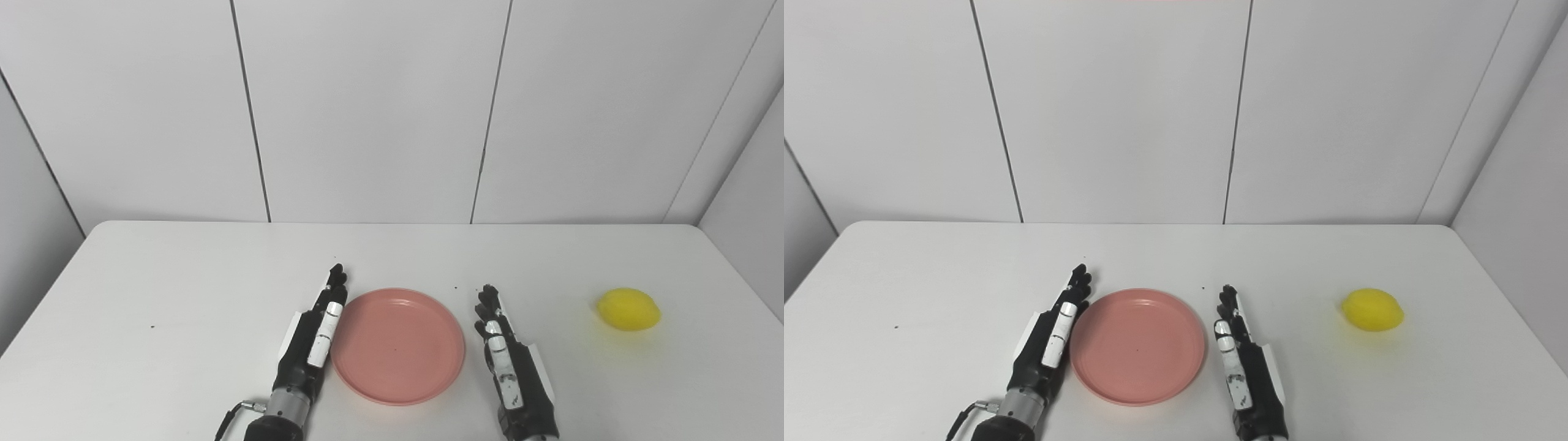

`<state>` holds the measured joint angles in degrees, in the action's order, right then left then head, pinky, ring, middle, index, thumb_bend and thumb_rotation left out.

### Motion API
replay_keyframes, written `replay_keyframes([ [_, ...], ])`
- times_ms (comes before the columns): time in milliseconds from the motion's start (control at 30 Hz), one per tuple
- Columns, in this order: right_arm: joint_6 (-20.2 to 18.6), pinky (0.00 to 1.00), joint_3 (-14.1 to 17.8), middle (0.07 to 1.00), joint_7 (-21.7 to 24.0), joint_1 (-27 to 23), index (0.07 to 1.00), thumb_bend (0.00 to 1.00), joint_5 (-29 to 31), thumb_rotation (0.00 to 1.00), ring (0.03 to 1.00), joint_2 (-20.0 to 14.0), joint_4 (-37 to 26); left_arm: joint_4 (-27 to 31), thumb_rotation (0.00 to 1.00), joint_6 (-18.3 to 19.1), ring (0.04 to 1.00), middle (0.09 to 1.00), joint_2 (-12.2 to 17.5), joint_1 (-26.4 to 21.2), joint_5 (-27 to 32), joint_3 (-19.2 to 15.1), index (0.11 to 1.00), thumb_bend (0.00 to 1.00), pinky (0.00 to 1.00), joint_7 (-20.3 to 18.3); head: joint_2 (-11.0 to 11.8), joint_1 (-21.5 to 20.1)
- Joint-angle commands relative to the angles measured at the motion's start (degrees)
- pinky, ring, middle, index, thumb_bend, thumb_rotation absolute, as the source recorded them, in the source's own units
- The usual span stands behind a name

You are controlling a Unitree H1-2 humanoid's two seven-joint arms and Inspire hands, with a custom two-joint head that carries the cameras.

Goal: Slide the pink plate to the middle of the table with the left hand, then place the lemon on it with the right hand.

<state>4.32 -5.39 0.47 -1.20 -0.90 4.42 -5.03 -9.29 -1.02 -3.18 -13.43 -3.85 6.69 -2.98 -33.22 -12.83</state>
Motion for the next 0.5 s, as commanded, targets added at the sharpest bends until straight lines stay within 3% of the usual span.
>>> replay_keyframes([
  [0,1.34,1.00,-0.25,0.995,0.09,-1.27,0.990,0.73,0.32,1.00,0.997,0.75,-1.45,-1.10,1.00,-1.28,0.997,0.998,0.41,-1.93,-0.80,-0.92,1.000,0.66,1.00,1.46,-0.10,-0.05],
  [467,1.05,1.00,1.04,0.975,-2.70,-1.14,0.972,0.74,-1.93,1.00,0.977,1.29,-3.11,-5.91,1.00,-6.90,0.953,0.948,-0.44,-3.64,2.95,-4.20,0.958,0.65,0.97,2.47,-0.23,-1.85],
])
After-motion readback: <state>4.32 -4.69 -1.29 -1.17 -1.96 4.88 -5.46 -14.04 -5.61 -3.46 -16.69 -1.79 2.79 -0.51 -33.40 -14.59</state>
